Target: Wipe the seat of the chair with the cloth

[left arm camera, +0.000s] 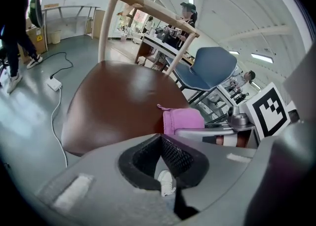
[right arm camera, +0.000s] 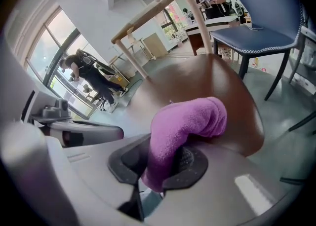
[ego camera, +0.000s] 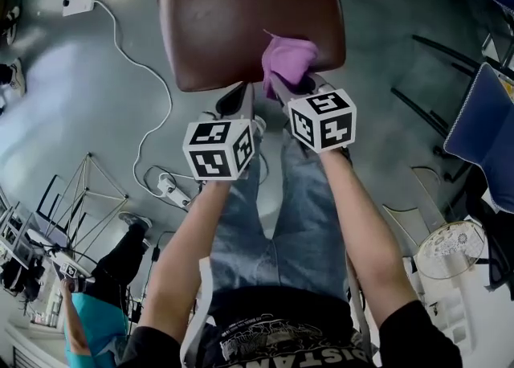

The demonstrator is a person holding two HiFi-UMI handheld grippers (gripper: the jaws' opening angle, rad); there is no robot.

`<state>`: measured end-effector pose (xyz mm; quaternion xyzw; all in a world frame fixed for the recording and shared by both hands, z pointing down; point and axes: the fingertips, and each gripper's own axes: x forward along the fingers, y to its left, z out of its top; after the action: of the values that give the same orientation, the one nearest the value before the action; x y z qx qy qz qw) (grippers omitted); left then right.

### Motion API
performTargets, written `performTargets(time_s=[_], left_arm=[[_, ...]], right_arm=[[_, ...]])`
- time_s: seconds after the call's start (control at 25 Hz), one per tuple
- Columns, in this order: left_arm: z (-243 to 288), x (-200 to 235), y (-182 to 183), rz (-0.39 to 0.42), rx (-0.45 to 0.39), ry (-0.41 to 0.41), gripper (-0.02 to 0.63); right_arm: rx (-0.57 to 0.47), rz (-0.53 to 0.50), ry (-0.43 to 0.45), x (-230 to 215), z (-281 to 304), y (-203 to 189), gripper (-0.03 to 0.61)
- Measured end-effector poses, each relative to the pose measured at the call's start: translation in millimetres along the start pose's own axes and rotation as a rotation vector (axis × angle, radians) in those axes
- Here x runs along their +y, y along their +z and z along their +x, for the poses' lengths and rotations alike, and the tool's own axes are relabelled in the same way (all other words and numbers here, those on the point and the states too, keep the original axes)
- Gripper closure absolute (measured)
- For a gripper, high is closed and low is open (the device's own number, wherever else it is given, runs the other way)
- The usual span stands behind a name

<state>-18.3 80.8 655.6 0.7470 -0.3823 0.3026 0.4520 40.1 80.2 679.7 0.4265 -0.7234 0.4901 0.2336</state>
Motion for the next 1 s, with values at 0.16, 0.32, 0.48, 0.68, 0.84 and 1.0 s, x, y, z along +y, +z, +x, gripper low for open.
performTargets(time_s=[0.16,0.32,0.48,0.68,0.84,1.0], left_arm=[[15.7,-34.1,-2.8,0.015,0.006,-0.011,0.614],[26.5,-60.2,-0.5,0.026,0.006,-0.023,0.614],[31.5,-81.0,0.2,0.032,-0.004,-0.023,0.614],[22.4,-100.8,11.3,0.039,-0.031,-0.02,0.614],[-1.6,-112.9,32.8,0.062,-0.053,-0.015,0.615],[-35.3,-124.5,71.3,0.079,-0.11,0.0,0.615]], right_arm=[[-0.008,0.012,-0.022,-36.7,-22.4,-1.3,0.512],[-0.01,0.021,-0.045,-66.7,-39.9,-0.3,0.512],[-0.024,0.041,-0.072,-93.6,-59.7,0.4,0.512],[-0.037,0.019,-0.072,-90.4,-77.7,13.2,0.512],[-0.057,-0.013,-0.044,-57.7,-96.0,36.2,0.512],[-0.095,-0.084,-0.03,-20.6,-123.1,71.8,0.512]])
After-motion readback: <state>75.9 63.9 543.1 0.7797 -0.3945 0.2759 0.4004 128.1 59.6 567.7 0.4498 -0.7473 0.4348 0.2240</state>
